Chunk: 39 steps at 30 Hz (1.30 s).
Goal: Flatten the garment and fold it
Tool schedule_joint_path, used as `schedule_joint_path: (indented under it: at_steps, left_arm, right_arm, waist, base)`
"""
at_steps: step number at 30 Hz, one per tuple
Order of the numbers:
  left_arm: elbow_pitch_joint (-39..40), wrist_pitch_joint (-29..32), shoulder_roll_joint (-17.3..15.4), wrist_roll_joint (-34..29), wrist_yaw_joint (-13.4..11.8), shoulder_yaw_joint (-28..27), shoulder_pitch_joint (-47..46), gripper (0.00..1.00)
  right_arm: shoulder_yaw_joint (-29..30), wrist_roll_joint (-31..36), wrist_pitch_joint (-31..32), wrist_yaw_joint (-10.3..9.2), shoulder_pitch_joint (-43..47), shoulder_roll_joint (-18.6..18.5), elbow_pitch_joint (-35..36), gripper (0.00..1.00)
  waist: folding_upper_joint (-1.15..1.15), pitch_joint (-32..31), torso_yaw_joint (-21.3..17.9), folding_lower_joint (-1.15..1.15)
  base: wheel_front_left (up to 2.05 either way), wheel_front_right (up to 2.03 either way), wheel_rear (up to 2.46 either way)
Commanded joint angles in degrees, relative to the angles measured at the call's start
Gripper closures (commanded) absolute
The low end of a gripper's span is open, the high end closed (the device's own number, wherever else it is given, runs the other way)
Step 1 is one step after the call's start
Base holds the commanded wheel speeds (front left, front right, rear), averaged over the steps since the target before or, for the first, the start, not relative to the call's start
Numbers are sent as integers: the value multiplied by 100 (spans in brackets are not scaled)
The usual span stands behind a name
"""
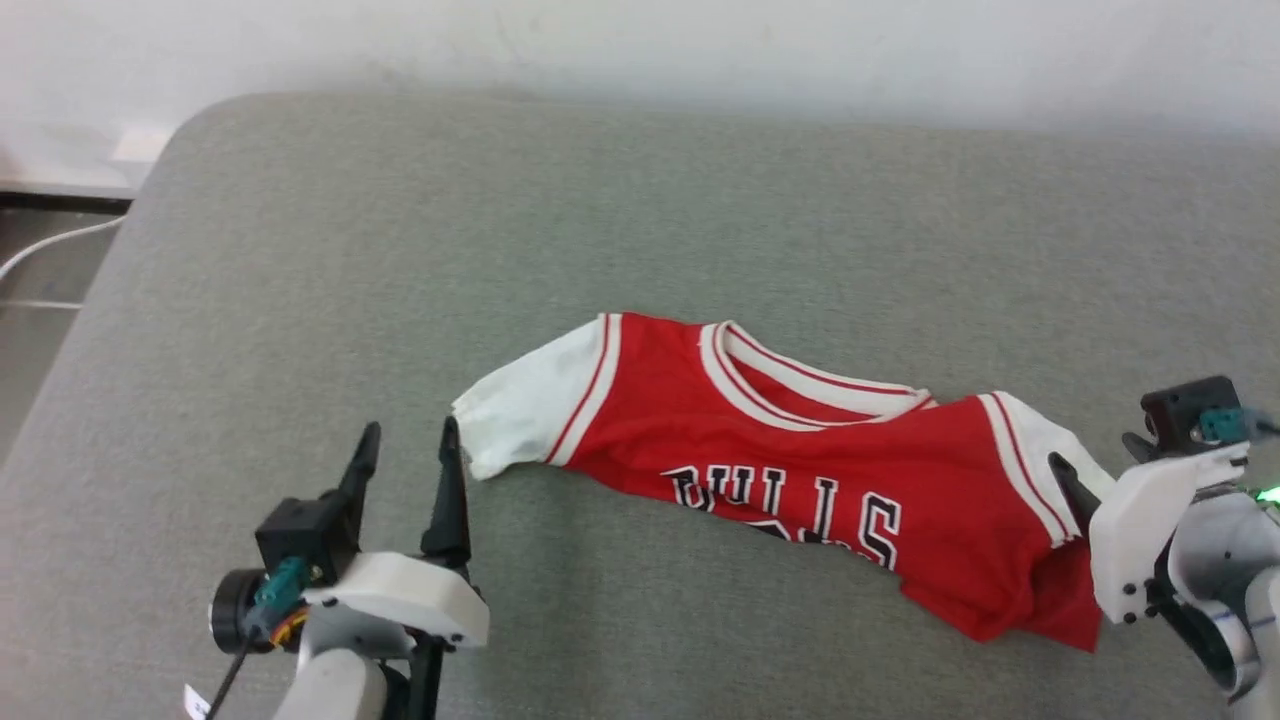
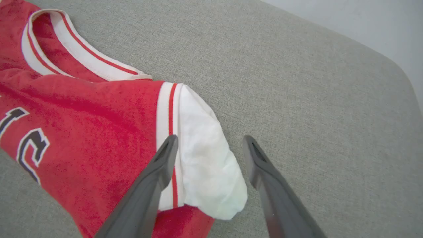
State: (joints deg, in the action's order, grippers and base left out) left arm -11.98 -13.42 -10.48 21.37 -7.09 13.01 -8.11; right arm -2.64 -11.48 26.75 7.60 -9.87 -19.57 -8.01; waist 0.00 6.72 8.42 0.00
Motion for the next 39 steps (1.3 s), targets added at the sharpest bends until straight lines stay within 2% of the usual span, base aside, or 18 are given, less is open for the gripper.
schedule_joint_path:
  at_steps: [1, 6, 11, 12, 13, 14, 18, 23, 28, 31, 36, 37, 39]
  left_arm:
    - [22, -43, 44, -25, 43, 39, 85, 0]
    - [-23, -36, 134, 49, 129, 134, 97, 0]
    - [-118, -62, 124, 53, 151, 147, 75, 0]
    - [-135, -68, 126, 61, 149, 139, 86, 0]
    - [-152, -74, 128, 68, 151, 137, 97, 0]
    - [-169, -79, 132, 75, 153, 135, 104, 0]
    - [-236, -95, 166, 105, 135, 124, 130, 0]
    - [-280, -109, 163, 124, 145, 119, 145, 0]
    - [-309, -123, 163, 150, 169, 105, 122, 0]
    - [-323, -127, 174, 149, 176, 121, 103, 0]
    - [-389, -98, 191, 144, 200, 198, 32, 0]
    - [-402, -83, 190, 148, 200, 206, 20, 0]
    - [-425, -65, 177, 155, 203, 215, 6, 0]
  right_arm:
    - [-54, -113, 160, -11, -178, -85, -214, 0]
    - [-264, -284, 396, -11, -445, -407, -902, 0]
    - [-621, -425, 264, -11, -602, -632, -1507, 0]
    - [-693, -420, 226, -11, -618, -655, -1608, 36]
    - [-752, -393, 144, -11, -643, -686, -1679, 98]
    - [-778, -327, 22, -11, -682, -728, -1738, 100]
    - [-693, 15, -522, -11, -905, -842, -1854, 100]
    - [-300, 507, -966, -11, -1195, -926, -1609, 100]
    - [278, 1022, -996, -11, -1072, -1004, -1204, 100]
    - [547, 1230, -871, -11, -759, -898, -1089, 100]
    - [510, 1155, -859, -11, -167, -595, -1261, 100]
    - [502, 1144, -857, -11, -93, -527, -1300, 0]
    - [519, 1103, -921, -11, -3, -360, -1298, 0]
  waist:
    - [0, 23, 274, 0]
    - [0, 144, 566, 0]
    - [0, 240, 799, 0]
    - [0, 242, 816, 0]
    - [0, 241, 828, 0]
    - [0, 238, 834, 0]
    - [0, 130, 762, 0]
    - [0, -53, 542, 0]
    - [0, -106, 331, 0]
    - [0, -69, 230, 0]
    - [0, 33, 129, 0]
    - [0, 46, 103, 0]
    - [0, 50, 43, 0]
  base:
    - [0, 0, 0]
    - [0, 0, 0]
    - [0, 0, 0]
    - [0, 0, 0]
    - [0, 0, 0]
    - [0, 0, 0]
    - [0, 0, 0]
    - [0, 0, 0]
    - [0, 0, 0]
    - [0, 0, 0]
    - [0, 0, 0]
    - [0, 0, 0]
    - [0, 0, 0]
